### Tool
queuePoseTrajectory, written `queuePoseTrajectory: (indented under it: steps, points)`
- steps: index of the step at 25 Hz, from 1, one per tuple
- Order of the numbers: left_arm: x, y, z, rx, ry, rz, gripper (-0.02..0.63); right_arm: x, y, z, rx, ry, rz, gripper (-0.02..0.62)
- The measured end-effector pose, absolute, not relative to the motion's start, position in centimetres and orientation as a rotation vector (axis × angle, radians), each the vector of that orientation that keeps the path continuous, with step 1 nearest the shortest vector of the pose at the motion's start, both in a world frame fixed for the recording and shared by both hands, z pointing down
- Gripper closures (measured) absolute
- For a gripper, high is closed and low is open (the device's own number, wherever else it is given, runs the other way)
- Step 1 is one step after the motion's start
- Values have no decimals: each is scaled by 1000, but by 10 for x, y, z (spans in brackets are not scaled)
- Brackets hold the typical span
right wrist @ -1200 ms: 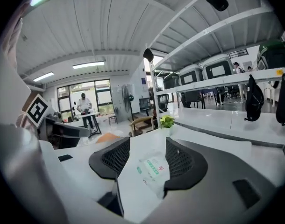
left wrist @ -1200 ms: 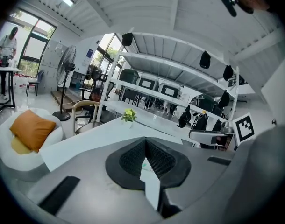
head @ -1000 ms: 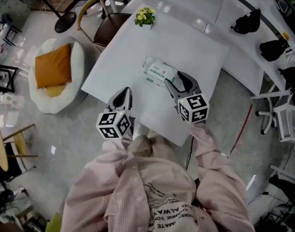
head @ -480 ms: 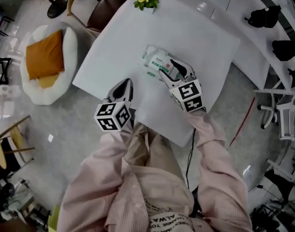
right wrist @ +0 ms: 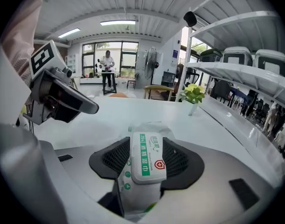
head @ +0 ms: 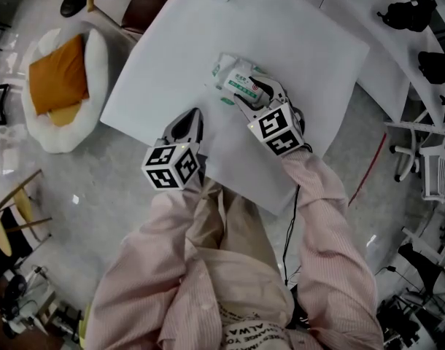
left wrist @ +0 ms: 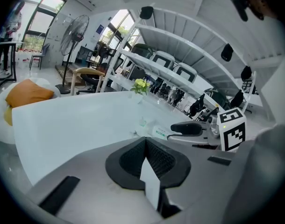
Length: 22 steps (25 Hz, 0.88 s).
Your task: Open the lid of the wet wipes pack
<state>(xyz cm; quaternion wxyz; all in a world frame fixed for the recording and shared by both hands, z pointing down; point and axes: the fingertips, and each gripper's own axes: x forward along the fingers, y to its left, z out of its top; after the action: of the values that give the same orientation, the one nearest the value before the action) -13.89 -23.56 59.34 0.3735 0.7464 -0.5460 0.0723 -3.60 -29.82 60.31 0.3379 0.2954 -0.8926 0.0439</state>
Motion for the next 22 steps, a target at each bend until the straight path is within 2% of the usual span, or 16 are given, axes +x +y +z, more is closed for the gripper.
queuePoseTrajectory:
  steps: [6,12,22]
  points:
    - [-136,-237,598,1903,-1388,184,607,-38,-295,612,725,-2280,45,400]
    - [-138,-240,600,1898,-1390,187,607,-45,-284,619,630,-2235,-80,520]
    - [-141,-241,600,1901,-1389,193,607,-47,-282,618,603,-2230,-81,549]
